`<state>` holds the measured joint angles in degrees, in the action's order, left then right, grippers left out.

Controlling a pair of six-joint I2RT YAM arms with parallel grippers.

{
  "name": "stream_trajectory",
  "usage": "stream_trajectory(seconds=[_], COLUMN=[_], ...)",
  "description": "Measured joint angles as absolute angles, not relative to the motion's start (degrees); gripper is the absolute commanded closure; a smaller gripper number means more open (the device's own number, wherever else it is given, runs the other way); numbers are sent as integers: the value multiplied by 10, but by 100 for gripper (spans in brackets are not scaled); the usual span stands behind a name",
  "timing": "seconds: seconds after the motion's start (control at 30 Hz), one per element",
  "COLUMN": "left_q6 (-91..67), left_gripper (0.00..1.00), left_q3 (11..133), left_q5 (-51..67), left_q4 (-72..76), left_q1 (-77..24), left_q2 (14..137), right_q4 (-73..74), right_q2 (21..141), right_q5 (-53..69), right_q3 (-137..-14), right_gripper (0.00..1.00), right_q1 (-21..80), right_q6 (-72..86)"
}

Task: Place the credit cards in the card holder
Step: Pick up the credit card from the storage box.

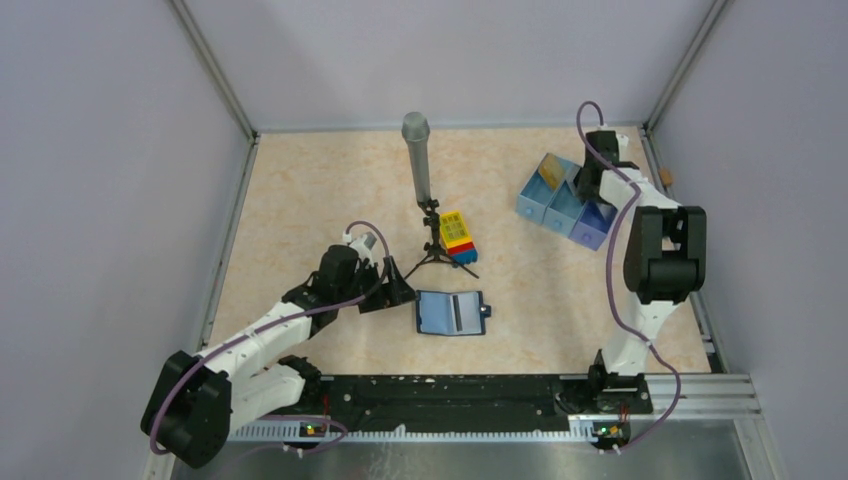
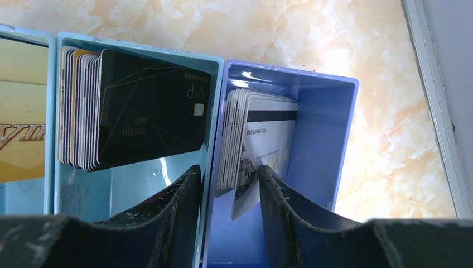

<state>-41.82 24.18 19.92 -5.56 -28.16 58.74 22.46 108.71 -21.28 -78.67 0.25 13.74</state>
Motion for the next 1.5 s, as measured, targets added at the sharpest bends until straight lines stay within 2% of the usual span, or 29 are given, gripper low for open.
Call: stream_trajectory(seconds=[0.27, 1.03, 1.3, 1.5], left_q6=[-418, -419, -419, -421], left_gripper=[12, 12, 12, 12], left_q3=[241, 239, 238, 238], left_q5=[201, 206, 208, 212], left_q4=[-55, -54, -51, -47], left_q1=[-282, -282, -282, -282], left_q2=[587, 586, 586, 586], right_q4=[237, 258, 265, 275], right_q2=[1087, 1086, 1080, 1074], right_q5=[-211, -210, -208, -203], right_q3=[-796, -808, -809, -816], right_gripper=[76, 78, 83, 92], right_q1=[3, 3, 3, 3], right_q6=[137, 136, 135, 135])
